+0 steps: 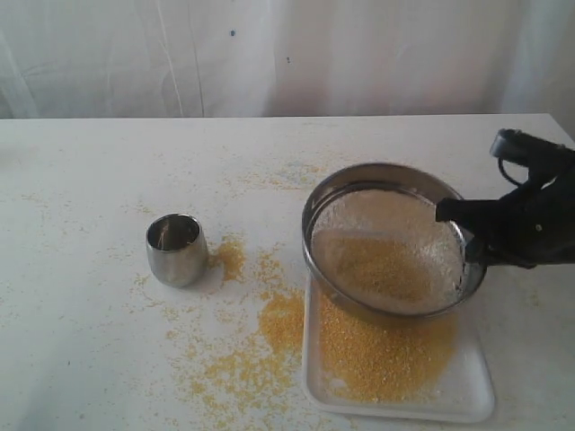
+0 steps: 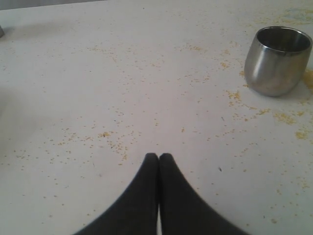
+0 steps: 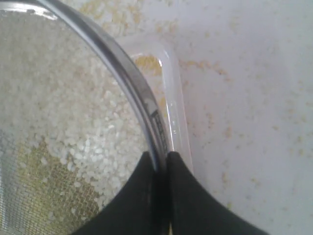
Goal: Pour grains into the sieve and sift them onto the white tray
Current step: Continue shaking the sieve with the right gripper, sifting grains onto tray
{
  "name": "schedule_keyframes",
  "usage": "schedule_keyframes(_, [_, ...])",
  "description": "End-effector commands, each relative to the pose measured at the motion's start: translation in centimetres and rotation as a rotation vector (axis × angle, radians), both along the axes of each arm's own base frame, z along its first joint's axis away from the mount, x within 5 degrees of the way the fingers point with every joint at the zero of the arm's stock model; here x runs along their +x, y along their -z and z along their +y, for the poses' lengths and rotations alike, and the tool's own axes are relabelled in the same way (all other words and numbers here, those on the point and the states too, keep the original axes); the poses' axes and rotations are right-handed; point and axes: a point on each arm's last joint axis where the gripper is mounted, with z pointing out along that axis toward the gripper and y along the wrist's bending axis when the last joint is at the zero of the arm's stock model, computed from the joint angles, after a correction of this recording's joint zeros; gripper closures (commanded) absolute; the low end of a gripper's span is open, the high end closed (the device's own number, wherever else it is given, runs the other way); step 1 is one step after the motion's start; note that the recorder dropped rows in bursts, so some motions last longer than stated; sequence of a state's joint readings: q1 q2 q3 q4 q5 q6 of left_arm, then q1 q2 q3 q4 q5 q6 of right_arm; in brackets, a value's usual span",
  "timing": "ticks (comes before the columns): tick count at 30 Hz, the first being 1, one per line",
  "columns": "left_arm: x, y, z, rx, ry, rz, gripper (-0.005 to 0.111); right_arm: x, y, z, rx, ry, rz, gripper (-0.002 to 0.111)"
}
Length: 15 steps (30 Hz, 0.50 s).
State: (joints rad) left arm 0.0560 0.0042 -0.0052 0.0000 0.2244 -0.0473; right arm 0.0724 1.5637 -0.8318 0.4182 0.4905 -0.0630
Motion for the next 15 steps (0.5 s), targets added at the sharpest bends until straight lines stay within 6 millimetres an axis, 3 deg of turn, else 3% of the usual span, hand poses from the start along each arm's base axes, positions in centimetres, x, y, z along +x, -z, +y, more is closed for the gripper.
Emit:
schedule_keyframes(1, [0.0,0.2,0.0,0.0,-0.001,0.002,0.107,-2.2,0.5,0.5,0.04,-0.066,0.207,0.108])
schedule_keyframes(6, [0.0,0.2,0.0,0.0,-0.001,0.002,0.107,0.0,0.1,-0.3,-0.011,0.037,-0.055,0.108])
schedule_keyframes(12, [0.0,0.2,0.0,0.0,-0.001,0.002,0.107,-2.0,0.7,0.3,0.051,-0.006,0.16,0.108])
schedule_keyframes(15, [0.0,0.2,0.0,0.0,-0.001,0.002,0.107,0.3,0.2,-0.4,0.004,0.083,-0.082,0.108])
